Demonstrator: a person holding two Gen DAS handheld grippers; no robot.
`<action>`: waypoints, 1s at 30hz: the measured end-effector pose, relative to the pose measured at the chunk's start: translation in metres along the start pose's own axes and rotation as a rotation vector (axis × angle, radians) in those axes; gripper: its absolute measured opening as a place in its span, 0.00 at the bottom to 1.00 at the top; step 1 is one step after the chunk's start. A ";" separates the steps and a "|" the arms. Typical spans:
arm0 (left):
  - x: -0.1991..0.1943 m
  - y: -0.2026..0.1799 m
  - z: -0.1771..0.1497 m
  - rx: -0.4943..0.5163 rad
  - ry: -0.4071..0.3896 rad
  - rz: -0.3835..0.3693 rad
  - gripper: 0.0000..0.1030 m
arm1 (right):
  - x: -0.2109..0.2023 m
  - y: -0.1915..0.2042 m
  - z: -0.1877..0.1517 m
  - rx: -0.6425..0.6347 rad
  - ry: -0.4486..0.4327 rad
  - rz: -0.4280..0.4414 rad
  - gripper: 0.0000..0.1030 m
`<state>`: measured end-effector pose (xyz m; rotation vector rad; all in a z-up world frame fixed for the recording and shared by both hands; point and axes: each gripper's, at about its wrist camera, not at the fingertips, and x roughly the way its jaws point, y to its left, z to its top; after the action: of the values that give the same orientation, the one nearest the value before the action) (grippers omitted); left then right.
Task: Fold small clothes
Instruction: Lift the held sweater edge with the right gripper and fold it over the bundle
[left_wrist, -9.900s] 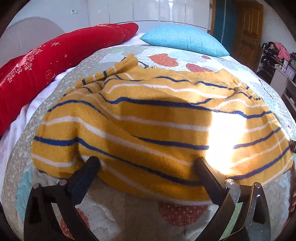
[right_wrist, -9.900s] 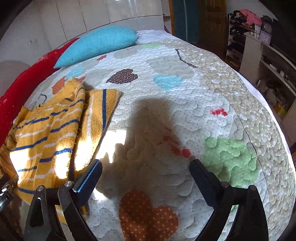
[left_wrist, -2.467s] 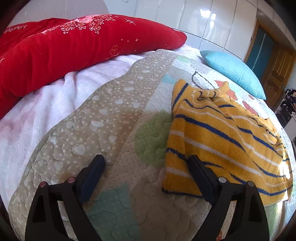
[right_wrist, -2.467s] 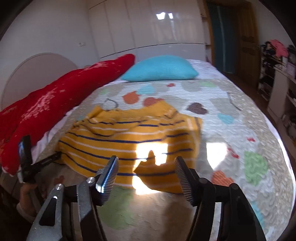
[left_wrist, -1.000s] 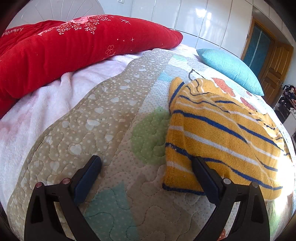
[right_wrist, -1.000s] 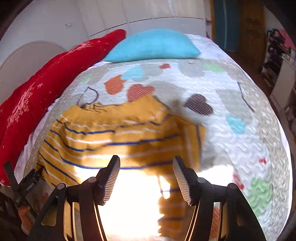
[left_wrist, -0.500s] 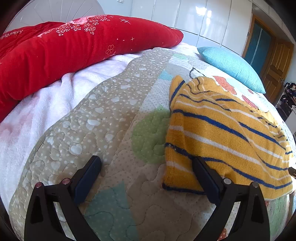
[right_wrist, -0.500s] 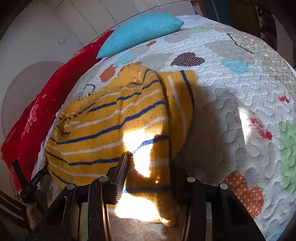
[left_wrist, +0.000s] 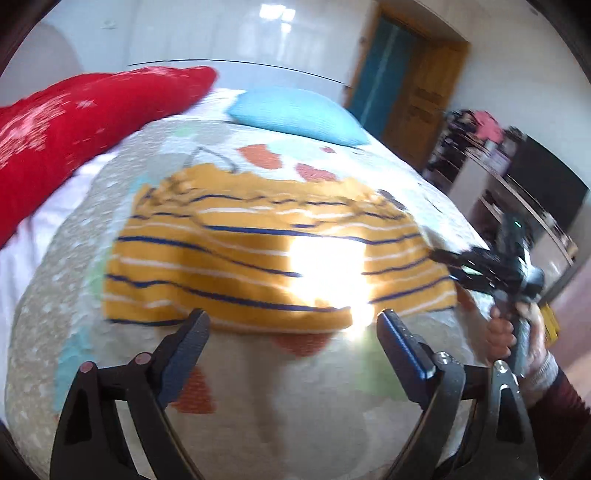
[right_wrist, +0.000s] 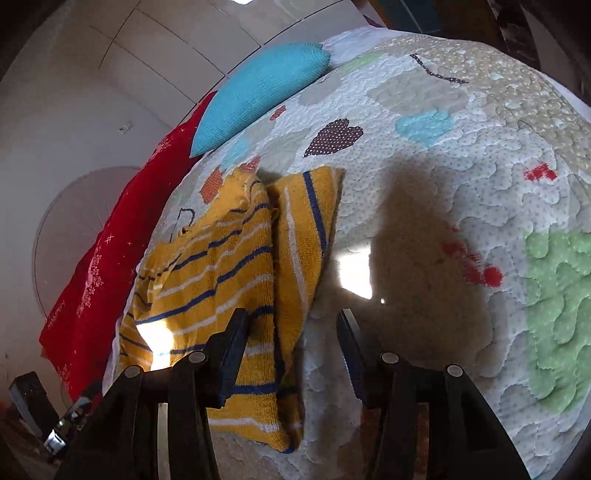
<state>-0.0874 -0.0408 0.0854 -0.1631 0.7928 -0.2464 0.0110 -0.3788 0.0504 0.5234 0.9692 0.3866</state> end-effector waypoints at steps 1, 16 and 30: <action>0.011 -0.018 0.002 0.043 0.024 -0.030 0.56 | 0.004 -0.001 0.002 0.010 0.010 0.022 0.53; 0.127 -0.168 -0.002 0.490 0.111 -0.085 0.52 | 0.053 0.011 0.045 -0.090 0.133 0.107 0.54; 0.102 -0.121 0.027 0.225 0.074 -0.189 0.06 | 0.048 0.059 0.053 -0.149 0.127 0.051 0.15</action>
<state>-0.0180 -0.1839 0.0633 -0.0166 0.8177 -0.5200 0.0763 -0.3186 0.0771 0.3921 1.0412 0.5382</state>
